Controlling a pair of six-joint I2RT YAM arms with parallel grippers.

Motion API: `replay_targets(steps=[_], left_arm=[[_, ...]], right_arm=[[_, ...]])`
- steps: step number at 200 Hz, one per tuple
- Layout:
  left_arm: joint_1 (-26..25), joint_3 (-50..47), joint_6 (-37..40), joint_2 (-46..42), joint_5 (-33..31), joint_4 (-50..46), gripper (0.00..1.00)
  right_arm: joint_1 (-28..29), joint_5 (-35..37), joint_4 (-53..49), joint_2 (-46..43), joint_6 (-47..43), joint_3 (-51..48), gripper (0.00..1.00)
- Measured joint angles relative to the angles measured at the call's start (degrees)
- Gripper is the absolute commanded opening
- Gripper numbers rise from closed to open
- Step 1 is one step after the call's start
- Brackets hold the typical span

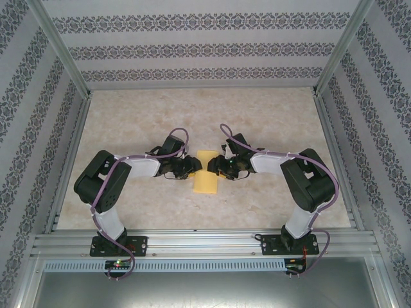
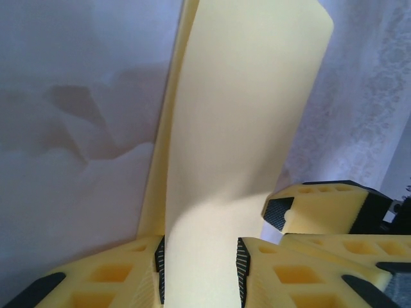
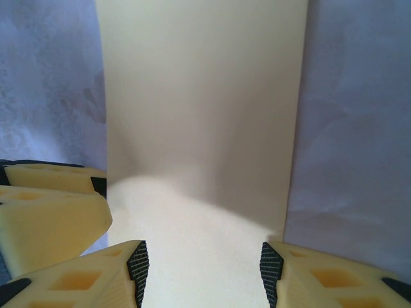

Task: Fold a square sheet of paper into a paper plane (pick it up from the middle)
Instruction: Fold the triangle a second time at the center of the table.

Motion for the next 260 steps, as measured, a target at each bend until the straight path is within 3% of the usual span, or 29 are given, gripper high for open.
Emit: replay_targets(steps=[53,97,157,186,230,260], left_arm=[[0.0,-0.2,-0.3,0.0,0.1,1.2,0.35],[0.0,-0.8,-1.2,0.0,0.1,1.6,0.22],[0.0,-1.0,-1.0,-0.5,0.1,1.6,0.15],[0.0,-1.0,-0.6,-0.8,0.1,1.6,0.15],[0.0,-1.0,0.0,-0.8,0.1,1.3,0.13],[0.0,-0.9,0.0,-0.8,0.1,1.2,0.13]], right_arm=[[-0.4,-1.1,1.0,-0.2,0.0,-0.6,0.55],[-0.8,-1.7,2.8,-1.4,0.0,-1.9,0.56],[-0.1,4.4,6.5,-14.5,-4.2,-8.3,0.57],[7.0,10.9,6.8,-19.9,-12.5,-11.0,0.57],[24.2,25.8,7.5,-24.2,-29.1,-13.9,0.56],[28.9,33.5,9.9,-23.1,-35.9,-13.9,0.56]])
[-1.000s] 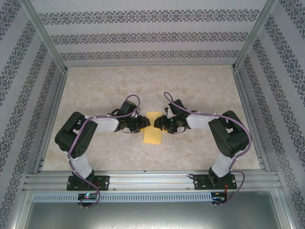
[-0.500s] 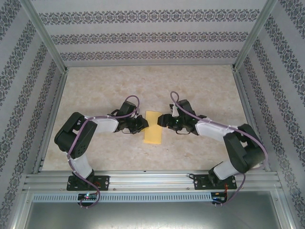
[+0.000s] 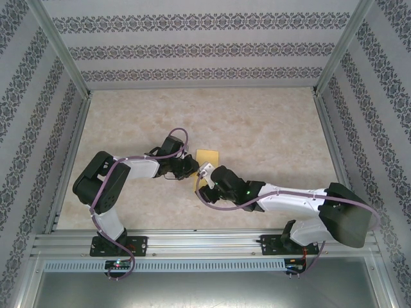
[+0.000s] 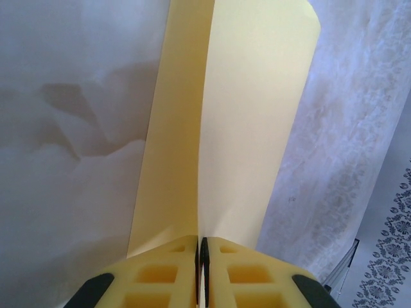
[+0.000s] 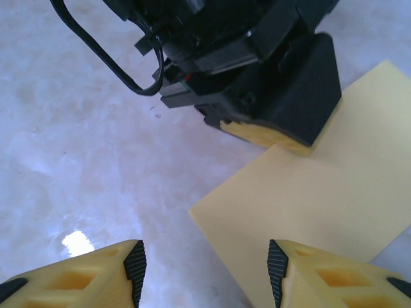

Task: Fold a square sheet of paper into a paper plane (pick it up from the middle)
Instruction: Fold the triangle a second time at the center of the table.

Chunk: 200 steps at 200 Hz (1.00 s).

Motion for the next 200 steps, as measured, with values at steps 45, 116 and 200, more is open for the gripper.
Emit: replay_targets(steps=[45,116,200], left_arm=[[0.0,0.3,0.0,0.0,0.0,-0.1,0.13],[0.0,0.3,0.0,-0.3,0.0,-0.9,0.13],[0.0,0.3,0.3,-0.5,0.0,-1.4,0.16]], right_arm=[[2.4,3.2,1.7,7.5,-4.9,2.3,0.56],[4.3,11.3,2.1,14.7,-6.2,6.3,0.38],[4.2,12.2,1.7,14.2,-3.8,6.3,0.00]])
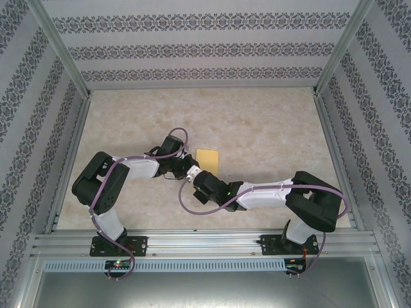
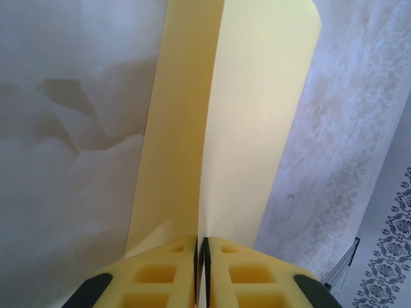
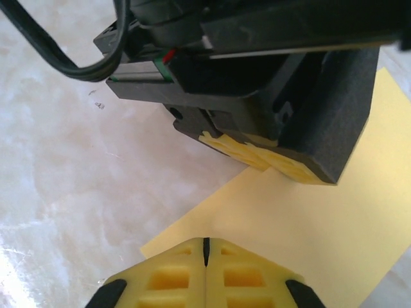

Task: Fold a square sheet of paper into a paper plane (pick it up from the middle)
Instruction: Fold the triangle a second time at the center of the table.

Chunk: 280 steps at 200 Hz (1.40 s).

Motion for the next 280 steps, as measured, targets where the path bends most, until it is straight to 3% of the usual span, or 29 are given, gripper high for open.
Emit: replay_targets(steps=[21,56,70,84,110,138,184,280], left_arm=[[0.0,0.1,0.2,-0.1,-0.2,-0.6,0.19],[0.0,0.7,1.4,-2.2,-2.4,-4.4,0.39],[0.0,1.9,2.5,-3.5,-4.2,-7.5,0.41],[0.0,3.2,3.6,-5.0,-6.6,-10.7,0.51],[0.0,4.4,4.4,-8.5,-11.9,-15.6,0.55],[0.0,3.2,4.2,-12.4,-17.0,-18.7,0.54],[0.0,-2.6,4.0,-19.2,-18.5,-21.5,0.53],[-0.8,-12.1,4.5,-33.2,-12.7,-22.0,0.49]], right_arm=[[-0.8,-0.9,-0.4,-1.5,0.8,-0.1,0.00],[-3.9,-5.9,-0.4,-5.4,3.1,-1.1,0.00],[-5.4,-8.6,-0.4,-6.3,4.4,-1.4,0.00],[-6.8,-11.1,-0.4,-6.4,5.8,-1.4,0.00],[-8.6,-15.1,-0.7,-6.4,8.3,-1.5,0.00],[-10.5,-18.9,-0.9,-7.3,11.2,-2.2,0.00],[-16.3,-26.6,-1.0,-9.2,15.8,-3.8,0.00],[-18.0,-32.4,-1.1,-9.1,17.7,-3.8,0.00]])
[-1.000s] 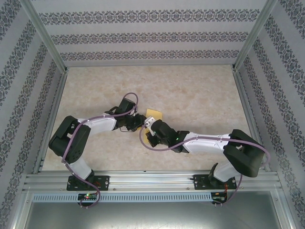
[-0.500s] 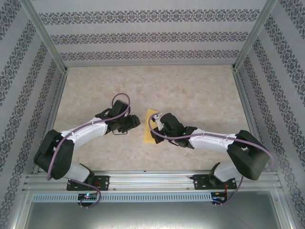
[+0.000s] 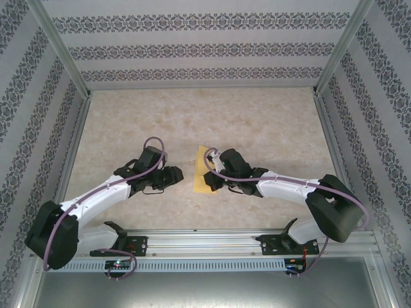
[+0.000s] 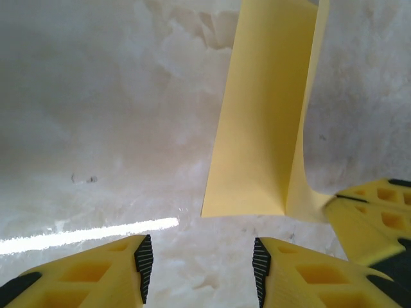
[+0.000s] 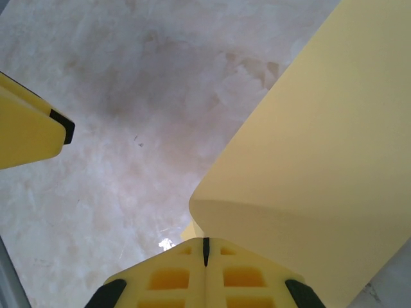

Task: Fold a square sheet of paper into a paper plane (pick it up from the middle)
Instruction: Fold the triangle a second time at the center of the table.

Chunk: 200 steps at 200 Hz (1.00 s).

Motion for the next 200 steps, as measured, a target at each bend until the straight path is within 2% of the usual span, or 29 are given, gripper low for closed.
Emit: replay_targets(steps=[48,59,71,84,91,126,156,182,200], left_arm=[[0.0,-3.7,-1.5,-5.7,0.9,1.0,0.52],[0.0,-3.8,-2.6,-4.8,1.2,2.1,0.60],[0.0,-3.6,-4.3,-3.0,1.6,4.0,0.64],[0.0,-3.0,-6.2,-0.4,1.7,6.4,0.77],[0.0,-2.6,-7.2,1.2,1.6,8.1,0.79],[0.0,3.8,-12.0,12.2,2.6,15.1,0.78],[-0.1,10.1,-15.3,22.9,5.7,21.3,0.70],[-0.6,10.8,-17.0,26.3,6.5,22.7,0.69],[-0.8,12.1,-17.6,27.8,7.1,22.6,0.63]], right_arm=[[0.0,-1.4,0.2,0.5,1.8,0.1,0.00],[0.0,-1.5,0.0,0.7,1.9,0.6,0.00],[0.0,-1.6,0.0,0.7,1.9,1.1,0.00],[0.0,-1.6,0.0,0.7,1.6,1.4,0.00],[0.0,-1.6,0.0,0.7,1.4,1.4,0.00],[0.0,-1.6,-0.1,0.7,0.3,1.4,0.00],[0.0,-1.5,0.0,-0.5,-1.4,0.0,0.01],[0.0,-1.3,-0.1,-1.4,-3.3,-0.9,0.02],[0.0,-1.1,0.1,-1.5,-4.4,-0.9,0.04]])
